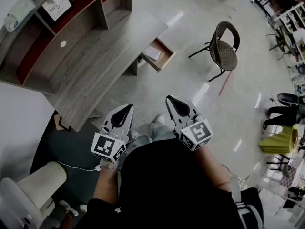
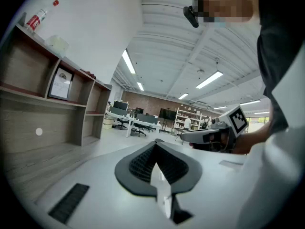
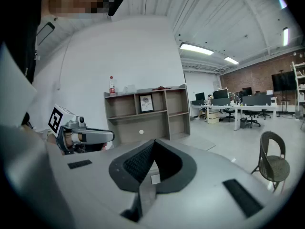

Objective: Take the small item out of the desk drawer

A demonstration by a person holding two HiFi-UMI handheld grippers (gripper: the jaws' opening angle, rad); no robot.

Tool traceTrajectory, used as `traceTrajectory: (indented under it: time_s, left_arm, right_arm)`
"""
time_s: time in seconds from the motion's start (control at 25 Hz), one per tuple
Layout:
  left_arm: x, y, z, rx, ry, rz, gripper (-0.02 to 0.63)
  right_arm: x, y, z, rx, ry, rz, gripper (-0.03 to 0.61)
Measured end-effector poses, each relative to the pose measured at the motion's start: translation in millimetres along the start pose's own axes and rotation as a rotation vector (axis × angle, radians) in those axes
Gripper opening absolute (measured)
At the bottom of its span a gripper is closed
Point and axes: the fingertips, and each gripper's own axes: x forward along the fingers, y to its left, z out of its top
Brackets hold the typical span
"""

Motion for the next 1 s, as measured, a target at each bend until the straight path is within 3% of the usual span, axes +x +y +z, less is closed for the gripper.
traceTrajectory:
  time_s: [0.6,1.0]
  left_arm:
    - [120.6,-25.1,19.8,0.054,0.076,-0.058,0.008]
    - [225.8,-29.3,11.9,0.117,0.184,-0.067,0.008]
  right_arm:
    - [-11.7,-121.0,20.8,0.111,-0.108,-0.036,-0.005]
    - [-19.4,-236.2,-0.1,0.167,-0.097,-0.11,-0.005]
